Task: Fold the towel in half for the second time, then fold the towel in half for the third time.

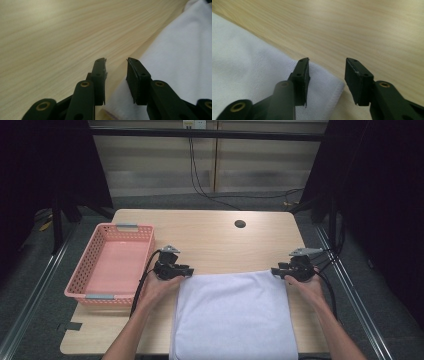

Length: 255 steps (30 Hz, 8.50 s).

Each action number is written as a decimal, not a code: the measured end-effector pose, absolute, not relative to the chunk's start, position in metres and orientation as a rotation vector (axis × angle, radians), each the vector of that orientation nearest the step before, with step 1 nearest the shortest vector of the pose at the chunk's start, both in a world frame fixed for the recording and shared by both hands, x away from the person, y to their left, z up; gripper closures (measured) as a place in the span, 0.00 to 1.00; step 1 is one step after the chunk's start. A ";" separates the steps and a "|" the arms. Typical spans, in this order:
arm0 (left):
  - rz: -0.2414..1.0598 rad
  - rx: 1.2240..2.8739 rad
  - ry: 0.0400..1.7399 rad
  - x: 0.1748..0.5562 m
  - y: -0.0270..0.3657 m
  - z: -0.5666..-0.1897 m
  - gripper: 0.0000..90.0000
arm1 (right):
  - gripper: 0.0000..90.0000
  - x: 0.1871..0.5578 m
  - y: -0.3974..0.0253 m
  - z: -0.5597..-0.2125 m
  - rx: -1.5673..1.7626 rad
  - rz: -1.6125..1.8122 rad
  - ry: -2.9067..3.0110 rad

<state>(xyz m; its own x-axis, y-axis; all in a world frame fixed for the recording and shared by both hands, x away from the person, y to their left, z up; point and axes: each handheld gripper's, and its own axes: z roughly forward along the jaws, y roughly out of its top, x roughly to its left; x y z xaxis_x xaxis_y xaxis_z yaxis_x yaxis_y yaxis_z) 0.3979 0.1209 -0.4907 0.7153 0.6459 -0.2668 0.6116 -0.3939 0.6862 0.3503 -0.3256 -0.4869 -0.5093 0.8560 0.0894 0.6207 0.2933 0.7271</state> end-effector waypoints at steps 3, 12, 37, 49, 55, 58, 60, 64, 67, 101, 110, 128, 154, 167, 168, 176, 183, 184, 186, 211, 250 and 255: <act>0.044 2.156 0.900 0.390 0.115 -0.493 0.72 | 0.55 0.348 -0.321 -0.493 1.323 0.987 2.297; 0.029 2.243 0.808 0.367 0.117 -0.496 0.61 | 0.60 0.336 -0.320 -0.501 1.291 0.949 2.338; -0.063 2.258 0.731 0.355 0.114 -0.492 0.54 | 0.92 0.337 -0.326 -0.496 1.353 1.073 2.293; -0.057 2.125 0.761 0.365 0.125 -0.479 0.98 | 0.93 0.339 -0.334 -0.486 1.377 1.141 2.236; -0.005 2.067 0.779 0.376 0.128 -0.464 0.99 | 0.93 0.342 -0.335 -0.480 1.361 1.165 2.209; 0.015 2.035 0.797 0.385 0.129 -0.459 0.99 | 0.94 0.346 -0.339 -0.475 1.379 1.217 2.167; 0.038 2.023 0.813 0.392 0.129 -0.456 0.99 | 0.94 0.350 -0.341 -0.469 1.382 1.243 2.141; 0.070 1.999 0.843 0.410 0.129 -0.450 0.99 | 0.94 0.362 -0.346 -0.455 1.376 1.284 2.097; 0.091 1.979 0.856 0.422 0.127 -0.444 0.99 | 0.94 0.373 -0.346 -0.443 1.369 1.297 2.073; 0.058 2.072 0.886 0.435 0.119 -0.472 0.47 | 0.94 0.366 -0.351 -0.461 1.382 1.307 2.097; 0.051 2.092 0.813 0.433 0.110 -0.465 0.97 | 0.94 0.371 -0.349 -0.455 1.376 1.325 2.081; 0.256 1.844 0.668 0.414 0.132 -0.365 0.97 | 0.93 0.367 -0.358 -0.380 1.246 1.473 1.940; -0.088 2.121 0.611 0.245 0.153 -0.469 0.85 | 0.73 0.187 -0.372 -0.474 1.369 1.341 2.273; -0.037 2.180 0.685 0.296 0.127 -0.485 0.63 | 0.53 0.239 -0.349 -0.481 1.404 1.188 2.224; -0.037 2.180 0.685 0.296 0.127 -0.485 0.59 | 0.53 0.239 -0.349 -0.481 1.404 1.188 2.224; -0.015 2.204 0.688 0.288 0.121 -0.495 0.46 | 0.70 0.234 -0.337 -0.496 1.452 1.002 2.286; -0.055 2.208 0.662 0.291 0.107 -0.495 0.45 | 0.72 0.220 -0.350 -0.495 1.503 0.999 2.262; -0.049 2.214 0.659 0.291 0.106 -0.494 0.45 | 0.68 0.219 -0.351 -0.495 1.497 1.002 2.256; -0.071 2.202 0.663 0.294 0.107 -0.493 0.46 | 0.56 0.217 -0.352 -0.493 1.471 1.004 2.240; -0.089 2.198 0.687 0.319 0.111 -0.497 0.73 | 0.44 0.207 -0.220 -0.473 1.076 1.276 2.440; -0.023 2.009 0.859 0.353 0.129 -0.483 0.52 | 0.69 0.242 -0.072 -0.499 0.558 1.108 2.674; 0.003 1.993 0.899 0.367 0.132 -0.487 0.47 | 0.80 0.249 -0.076 -0.499 0.689 1.150 2.676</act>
<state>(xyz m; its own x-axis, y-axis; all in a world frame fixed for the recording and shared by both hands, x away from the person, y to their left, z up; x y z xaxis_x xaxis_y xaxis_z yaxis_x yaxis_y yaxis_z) 0.3669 0.1317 -0.4866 0.7334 0.5923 -0.3336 0.5897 -0.3104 0.7456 0.2491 -0.0762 -0.4988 -0.8836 0.4661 0.0436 0.3525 0.6012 0.7172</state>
